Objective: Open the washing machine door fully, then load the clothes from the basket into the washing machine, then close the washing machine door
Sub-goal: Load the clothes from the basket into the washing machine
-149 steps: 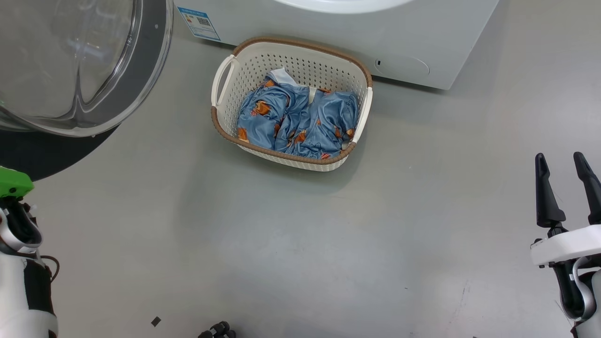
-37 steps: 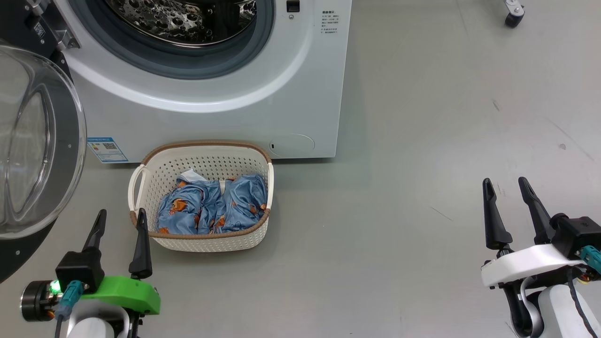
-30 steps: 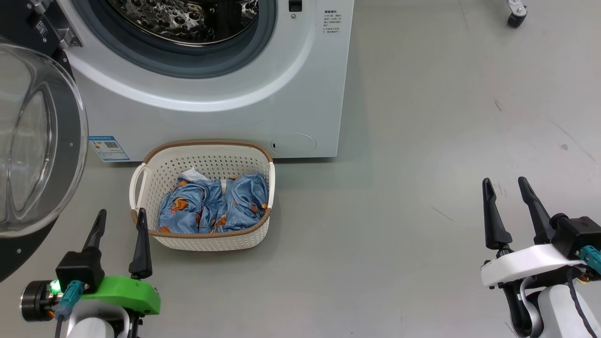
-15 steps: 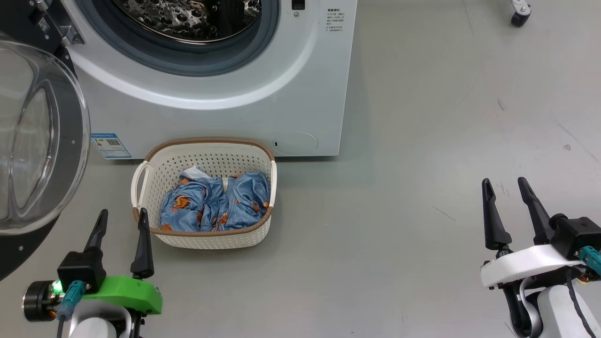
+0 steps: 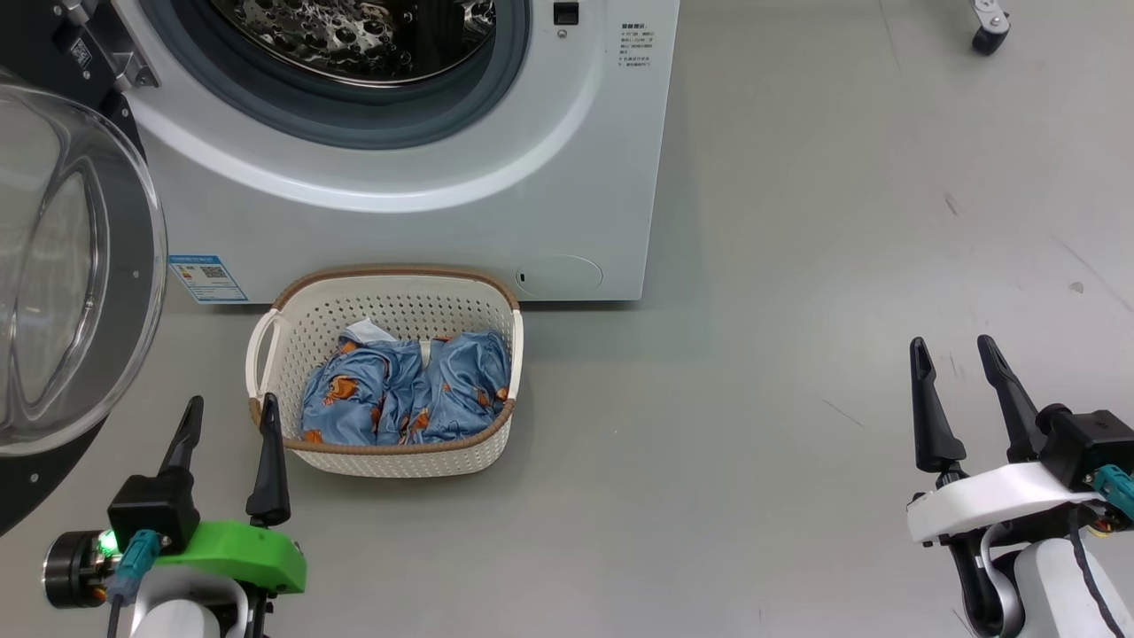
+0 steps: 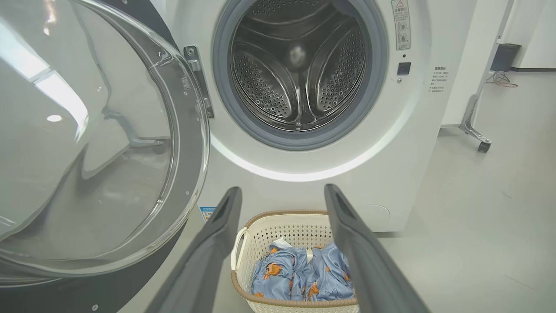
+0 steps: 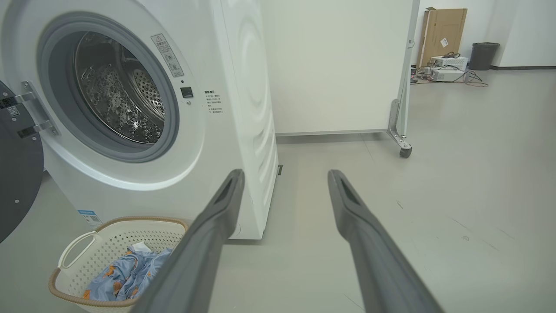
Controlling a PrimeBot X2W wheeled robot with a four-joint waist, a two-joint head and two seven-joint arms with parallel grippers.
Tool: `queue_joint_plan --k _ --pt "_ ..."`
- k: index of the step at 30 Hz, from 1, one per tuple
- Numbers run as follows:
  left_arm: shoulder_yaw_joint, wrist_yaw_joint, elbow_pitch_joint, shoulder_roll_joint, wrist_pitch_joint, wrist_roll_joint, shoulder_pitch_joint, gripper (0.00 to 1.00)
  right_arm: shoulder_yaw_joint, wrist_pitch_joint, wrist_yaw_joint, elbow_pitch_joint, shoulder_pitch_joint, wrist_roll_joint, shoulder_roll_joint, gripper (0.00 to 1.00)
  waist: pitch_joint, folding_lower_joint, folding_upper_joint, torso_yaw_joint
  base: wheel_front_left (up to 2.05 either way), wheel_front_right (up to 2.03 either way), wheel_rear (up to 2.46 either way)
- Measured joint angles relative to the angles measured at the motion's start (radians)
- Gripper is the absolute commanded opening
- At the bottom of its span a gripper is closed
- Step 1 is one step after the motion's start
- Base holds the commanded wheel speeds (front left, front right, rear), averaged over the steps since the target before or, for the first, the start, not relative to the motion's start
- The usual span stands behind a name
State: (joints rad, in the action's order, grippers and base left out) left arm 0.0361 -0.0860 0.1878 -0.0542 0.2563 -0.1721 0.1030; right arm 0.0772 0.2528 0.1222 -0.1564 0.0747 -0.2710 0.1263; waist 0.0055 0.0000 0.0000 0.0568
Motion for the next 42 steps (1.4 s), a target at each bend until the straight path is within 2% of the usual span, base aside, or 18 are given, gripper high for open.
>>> queue_joint_plan --k 23,42 --pt "0.026 0.024 -0.015 0.004 0.000 0.005 -0.001 1.00 -0.005 0.000 0.000 0.000 0.000 0.000 -0.001 1.00 0.003 0.0000 0.0000 0.012 0.94 -0.94 0.00" --pt "0.007 0.022 -0.016 0.005 0.000 0.021 0.007 1.00 -0.006 0.000 0.000 -0.002 0.003 0.000 -0.002 1.00 0.002 0.0000 0.0000 0.012 0.27 -0.27 0.00"
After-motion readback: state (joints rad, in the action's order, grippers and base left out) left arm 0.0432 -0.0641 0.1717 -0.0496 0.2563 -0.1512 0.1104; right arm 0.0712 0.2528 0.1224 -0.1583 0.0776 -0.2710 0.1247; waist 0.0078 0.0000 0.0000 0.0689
